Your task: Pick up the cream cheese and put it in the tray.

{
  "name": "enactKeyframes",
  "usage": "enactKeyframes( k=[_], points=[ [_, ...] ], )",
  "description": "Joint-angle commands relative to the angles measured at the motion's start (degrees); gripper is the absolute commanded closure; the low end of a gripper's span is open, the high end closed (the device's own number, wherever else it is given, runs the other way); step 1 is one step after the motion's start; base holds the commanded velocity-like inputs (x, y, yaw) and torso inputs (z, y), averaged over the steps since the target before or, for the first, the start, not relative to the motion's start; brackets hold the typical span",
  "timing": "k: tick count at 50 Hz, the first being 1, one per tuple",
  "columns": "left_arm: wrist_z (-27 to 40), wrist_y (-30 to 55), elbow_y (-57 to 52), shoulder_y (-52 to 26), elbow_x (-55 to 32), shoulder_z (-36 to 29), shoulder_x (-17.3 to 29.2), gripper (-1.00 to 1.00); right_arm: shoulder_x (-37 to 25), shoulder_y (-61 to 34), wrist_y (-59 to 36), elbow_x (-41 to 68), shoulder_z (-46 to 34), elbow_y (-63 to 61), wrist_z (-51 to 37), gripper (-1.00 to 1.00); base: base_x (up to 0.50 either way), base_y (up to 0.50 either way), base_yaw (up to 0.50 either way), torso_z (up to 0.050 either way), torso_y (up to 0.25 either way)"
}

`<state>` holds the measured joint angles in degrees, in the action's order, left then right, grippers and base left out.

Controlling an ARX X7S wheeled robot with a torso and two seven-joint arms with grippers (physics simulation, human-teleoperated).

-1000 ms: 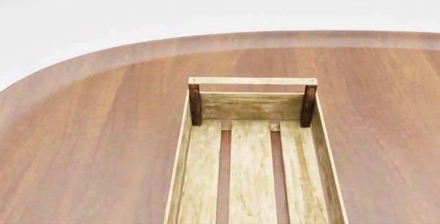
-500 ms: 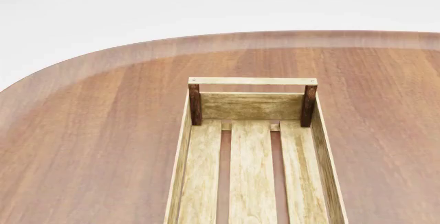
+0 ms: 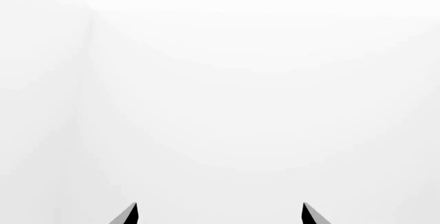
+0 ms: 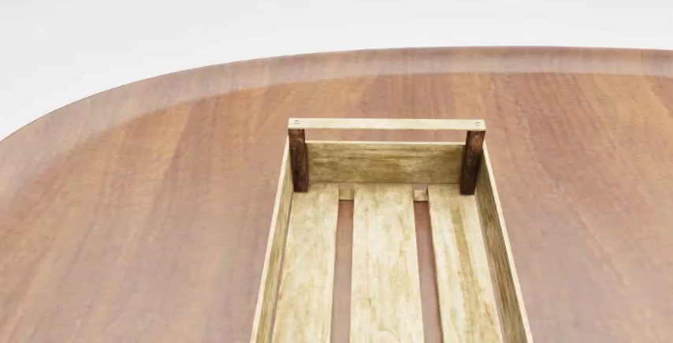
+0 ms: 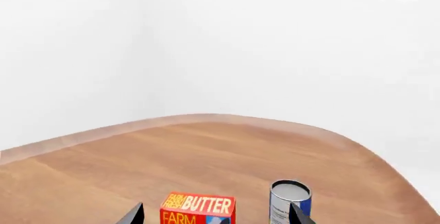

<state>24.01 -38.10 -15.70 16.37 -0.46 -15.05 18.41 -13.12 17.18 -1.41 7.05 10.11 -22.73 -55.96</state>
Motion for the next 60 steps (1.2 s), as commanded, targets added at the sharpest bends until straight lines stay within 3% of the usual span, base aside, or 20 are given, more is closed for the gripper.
enactKeyframes(
  k=[1,8,24,41,60],
  points=[
    [0.33,-0.04,-0.20,0.17,0.12,-0.05,0.20,-1.00,3.06,-0.98,-8.23,6.78,7.33,-1.75,-6.50,-1.00,0.00,0.00,0.00,0.000,0.000],
    [0.51,-0.08,-0.19,0.21,0.38,-0.17,0.20,-1.00,5.30,-1.89,-13.31,9.70,10.70,-3.37,-11.88,-1.00,0.00,0.00,0.00,0.000,0.000],
    [0.81,-0.16,-0.25,0.20,0.31,-0.35,0.46,-1.00,4.89,-2.20,-13.83,11.79,11.11,-3.00,-11.85,-1.00,0.00,0.00,0.00,0.000,0.000],
    [1.09,-0.17,-0.17,0.17,0.51,-0.67,0.69,-1.00,1.28,-0.59,-10.57,16.36,10.03,-1.16,-2.94,-1.00,0.00,0.00,0.00,0.000,0.000],
    [1.40,0.10,-0.03,-0.02,0.75,-1.11,0.79,-1.00,0.07,-2.42,-11.13,20.06,12.39,3.69,-1.73,-1.00,0.00,0.00,0.00,0.000,0.000]
  ],
)
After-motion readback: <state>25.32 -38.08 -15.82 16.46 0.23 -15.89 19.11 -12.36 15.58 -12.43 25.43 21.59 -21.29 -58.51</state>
